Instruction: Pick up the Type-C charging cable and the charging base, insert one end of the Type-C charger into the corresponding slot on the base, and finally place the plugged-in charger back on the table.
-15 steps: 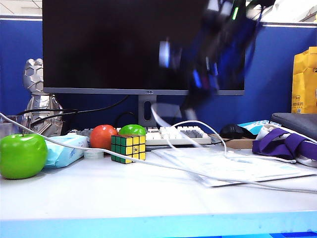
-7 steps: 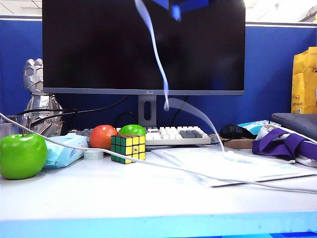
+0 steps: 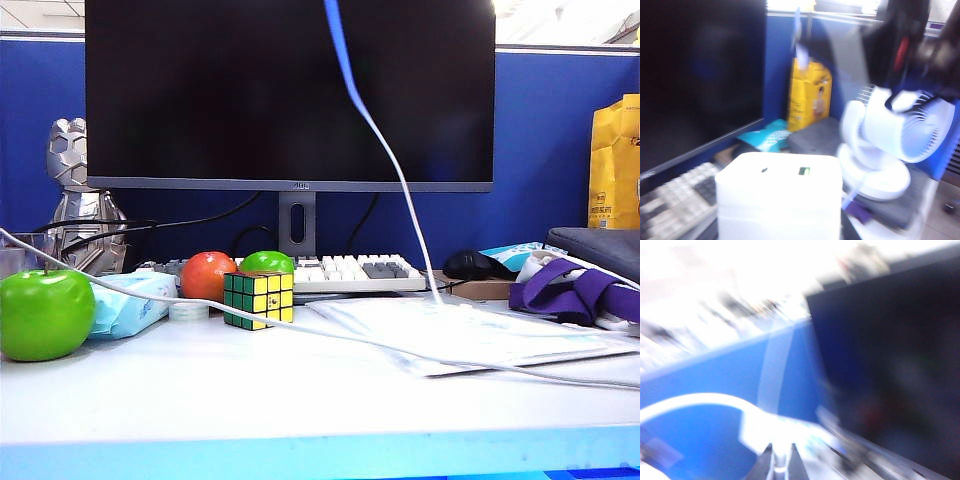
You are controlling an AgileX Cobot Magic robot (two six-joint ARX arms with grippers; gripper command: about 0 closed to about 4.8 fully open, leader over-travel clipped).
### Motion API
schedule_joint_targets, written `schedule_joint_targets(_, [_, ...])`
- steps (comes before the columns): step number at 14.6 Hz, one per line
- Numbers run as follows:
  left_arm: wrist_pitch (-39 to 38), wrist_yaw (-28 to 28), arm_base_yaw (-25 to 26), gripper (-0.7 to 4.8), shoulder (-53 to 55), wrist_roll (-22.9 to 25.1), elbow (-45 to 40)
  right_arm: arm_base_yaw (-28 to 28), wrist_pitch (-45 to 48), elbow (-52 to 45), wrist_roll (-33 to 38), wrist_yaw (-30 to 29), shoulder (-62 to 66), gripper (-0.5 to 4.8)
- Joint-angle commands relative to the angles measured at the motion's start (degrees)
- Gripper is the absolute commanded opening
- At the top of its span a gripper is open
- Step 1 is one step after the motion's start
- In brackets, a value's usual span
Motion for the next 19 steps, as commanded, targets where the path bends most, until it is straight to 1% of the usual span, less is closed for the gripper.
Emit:
schedule_joint_targets(1, [5.3, 8.7, -0.1, -0.05, -0.3, -0.2, 0.3, 0.1, 14.1, 0.2, 14.6, -5.2, -0.3, -0.01])
schedule_joint_targets(2, [6.9, 10.8, -0.1, -0.05, -0.3, -0.2, 0.3, 0.1, 18.3, 0.2, 19.3, -6.7, -0.3, -0.02])
schedule_joint_targets(3, [8.6, 13.2, -0.1, -0.06, -0.3, -0.2, 0.3, 0.2, 25.1, 0.2, 26.7, -8.1, -0.3, -0.02])
schedule_joint_targets(5, [9.7, 13.5, -0.1, -0.05, -0.3, -0.2, 0.3, 0.3, 33.6, 0.2, 32.2, -10.1, -0.3, -0.02])
schedule_joint_targets(6, [10.8, 13.6, -0.1, -0.06, -0.2, -1.4, 0.3, 0.6, 36.5, 0.2, 34.3, -11.5, -0.3, -0.02])
schedule_joint_targets(8, [13.5, 15.3, -0.1, -0.06, -0.1, -4.6, 0.3, 2.4, 38.1, 0.2, 36.2, -14.1, -0.3, -0.02])
schedule_joint_targets(10, [16.3, 17.1, -0.2, -0.06, 0.3, -8.2, 0.3, 5.3, 37.5, 0.2, 36.1, -14.4, -0.2, -0.01])
schedule_joint_targets(12, [19.2, 20.2, -0.2, -0.05, 1.4, -11.8, 0.3, 8.1, 37.5, 0.2, 36.1, -14.4, 0.3, -0.02])
schedule_joint_targets(15, [21.0, 21.2, -0.2, -0.05, 2.0, -13.2, 0.3, 8.5, 37.4, 0.2, 35.7, -14.4, 0.5, -0.02])
schedule_joint_targets(17, [24.0, 22.8, -0.2, -0.05, 2.3, -16.0, 0.3, 8.6, 37.2, -0.5, 35.3, -14.9, 0.8, -0.02])
schedule_joint_targets(19, [24.5, 23.2, -0.2, -0.06, 2.3, -16.4, 0.3, 10.0, 37.0, -0.5, 35.2, -15.5, 1.5, -0.02])
